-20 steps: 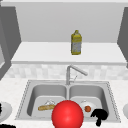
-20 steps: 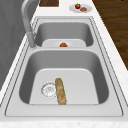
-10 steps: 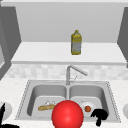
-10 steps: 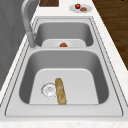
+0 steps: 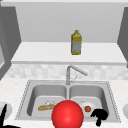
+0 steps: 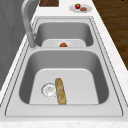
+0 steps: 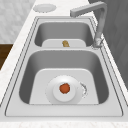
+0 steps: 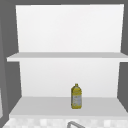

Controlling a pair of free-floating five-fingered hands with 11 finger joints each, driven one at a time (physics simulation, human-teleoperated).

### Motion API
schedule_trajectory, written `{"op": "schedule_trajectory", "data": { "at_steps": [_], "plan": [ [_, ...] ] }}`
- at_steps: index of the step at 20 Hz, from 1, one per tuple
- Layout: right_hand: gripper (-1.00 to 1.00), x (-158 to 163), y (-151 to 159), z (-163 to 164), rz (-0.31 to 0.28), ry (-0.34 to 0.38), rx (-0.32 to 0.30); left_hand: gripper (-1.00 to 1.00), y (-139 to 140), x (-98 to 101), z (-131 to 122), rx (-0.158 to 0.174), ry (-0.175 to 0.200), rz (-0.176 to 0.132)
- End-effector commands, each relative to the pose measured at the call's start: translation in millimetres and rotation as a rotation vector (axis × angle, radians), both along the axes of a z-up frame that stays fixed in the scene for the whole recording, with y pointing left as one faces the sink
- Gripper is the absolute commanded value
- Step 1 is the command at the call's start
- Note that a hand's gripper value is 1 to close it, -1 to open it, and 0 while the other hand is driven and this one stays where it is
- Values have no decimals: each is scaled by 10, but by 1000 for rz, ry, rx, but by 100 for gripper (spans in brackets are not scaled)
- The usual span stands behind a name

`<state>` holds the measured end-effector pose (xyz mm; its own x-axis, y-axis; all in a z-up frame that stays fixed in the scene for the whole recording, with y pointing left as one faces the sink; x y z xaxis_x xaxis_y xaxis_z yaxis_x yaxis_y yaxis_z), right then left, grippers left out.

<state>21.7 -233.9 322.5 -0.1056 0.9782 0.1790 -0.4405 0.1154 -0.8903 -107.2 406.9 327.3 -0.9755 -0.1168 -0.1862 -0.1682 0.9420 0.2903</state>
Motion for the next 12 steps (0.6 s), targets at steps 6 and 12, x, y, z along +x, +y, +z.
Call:
{"op": "schedule_trajectory", "data": {
  "at_steps": [6, 12],
  "plan": [
    [0, 0, 0, 0, 0, 0, 0, -100, -107, -82, 118, 120, 2, -42],
    [0, 0, 0, 0, 0, 0, 0, -100, -135, -116, 156, 156, 5, -43]
  ]
}}
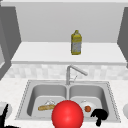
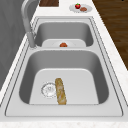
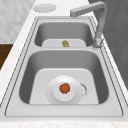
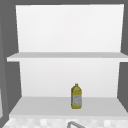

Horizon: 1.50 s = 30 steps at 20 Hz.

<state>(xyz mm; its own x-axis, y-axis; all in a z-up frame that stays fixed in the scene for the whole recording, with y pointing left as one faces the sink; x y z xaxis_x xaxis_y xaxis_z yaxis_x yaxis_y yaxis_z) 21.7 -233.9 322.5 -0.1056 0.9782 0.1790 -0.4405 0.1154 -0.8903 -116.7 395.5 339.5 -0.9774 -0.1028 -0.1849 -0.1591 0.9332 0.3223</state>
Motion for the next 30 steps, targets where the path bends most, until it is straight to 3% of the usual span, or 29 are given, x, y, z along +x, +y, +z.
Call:
{"op": "schedule_trajectory", "data": {
  "at_steps": [1, 11, 14, 15, 17, 20, 23, 30],
  "plan": [
    [0, 0, 0, 0, 0, 0, 0, -100, -23, -25, 38, 125, 0, -36],
    [0, 0, 0, 0, 0, 0, 0, -100, -50, -145, 110, 148, 4, -47],
    [0, 0, 0, 0, 0, 0, 0, -100, -83, -156, 301, 103, -1, -57],
    [0, 0, 0, 0, 0, 0, 0, -100, -82, -148, 244, 75, -7, -27],
    [0, 0, 0, 0, 0, 0, 0, -100, -71, -137, 205, 31, 7, -16],
    [0, 0, 0, 0, 0, 0, 0, -100, -80, -143, 287, 53, 9, -17],
    [0, 0, 0, 0, 0, 0, 0, -100, -138, -137, 452, 102, 56, -19],
    [0, 0, 0, 0, 0, 0, 0, -100, -203, -124, 694, 128, 72, -22]
  ]
}}
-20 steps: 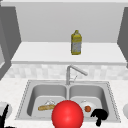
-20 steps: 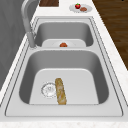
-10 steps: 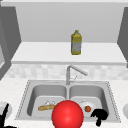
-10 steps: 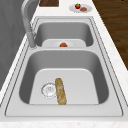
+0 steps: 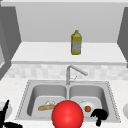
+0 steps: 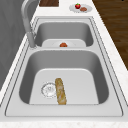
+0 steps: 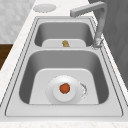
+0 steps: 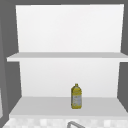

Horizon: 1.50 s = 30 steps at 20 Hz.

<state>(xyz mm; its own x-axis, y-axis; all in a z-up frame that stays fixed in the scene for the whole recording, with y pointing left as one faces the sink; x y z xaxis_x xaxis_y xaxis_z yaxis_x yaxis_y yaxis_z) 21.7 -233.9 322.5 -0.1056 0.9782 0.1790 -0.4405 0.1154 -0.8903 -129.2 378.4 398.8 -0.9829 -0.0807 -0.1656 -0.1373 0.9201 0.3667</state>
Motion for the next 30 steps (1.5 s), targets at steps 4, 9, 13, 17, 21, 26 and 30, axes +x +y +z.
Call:
{"op": "schedule_trajectory", "data": {
  "at_steps": [4, 9, 13, 17, 21, 26, 30],
  "plan": [
    [0, 0, 0, 0, 0, 0, 0, -100, -22, -1, 113, 138, 61, -17],
    [0, 0, 0, 0, 0, 0, 0, -100, -24, -3, 128, 190, 67, -20],
    [0, 0, 0, 0, 0, 0, 0, -100, -20, -5, 124, 228, 75, -18],
    [0, 0, 0, 0, 0, 0, 0, -100, -15, -7, 124, 265, 77, -19],
    [0, 0, 0, 0, 0, 0, 0, -100, -14, -9, 140, 300, 79, -20],
    [0, 0, 0, 0, 0, 0, 0, -100, -27, -11, 186, 339, 80, -25],
    [0, 0, 0, 0, 0, 0, 0, -100, -52, -12, 253, 360, 79, -28]
  ]
}}
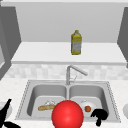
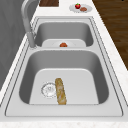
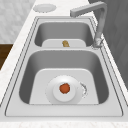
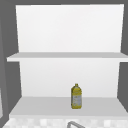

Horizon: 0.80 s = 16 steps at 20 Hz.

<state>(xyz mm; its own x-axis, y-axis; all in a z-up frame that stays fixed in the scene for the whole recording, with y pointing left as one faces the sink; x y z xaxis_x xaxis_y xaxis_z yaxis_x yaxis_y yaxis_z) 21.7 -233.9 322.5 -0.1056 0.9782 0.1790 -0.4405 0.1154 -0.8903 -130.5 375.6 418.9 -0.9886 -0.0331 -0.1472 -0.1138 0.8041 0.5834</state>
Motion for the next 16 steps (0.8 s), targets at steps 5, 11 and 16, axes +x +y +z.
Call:
{"op": "schedule_trajectory", "data": {
  "at_steps": [5, 11, 16],
  "plan": [
    [0, 0, 0, 0, 0, 0, 0, -100, -77, -2, 172, 125, 47, -22],
    [0, 0, 0, 0, 0, 0, 0, -100, -236, -2, 437, 116, 24, -23],
    [0, 0, 0, 0, 0, 0, 0, -100, -375, -1, 604, 141, 19, -15]
  ]
}}
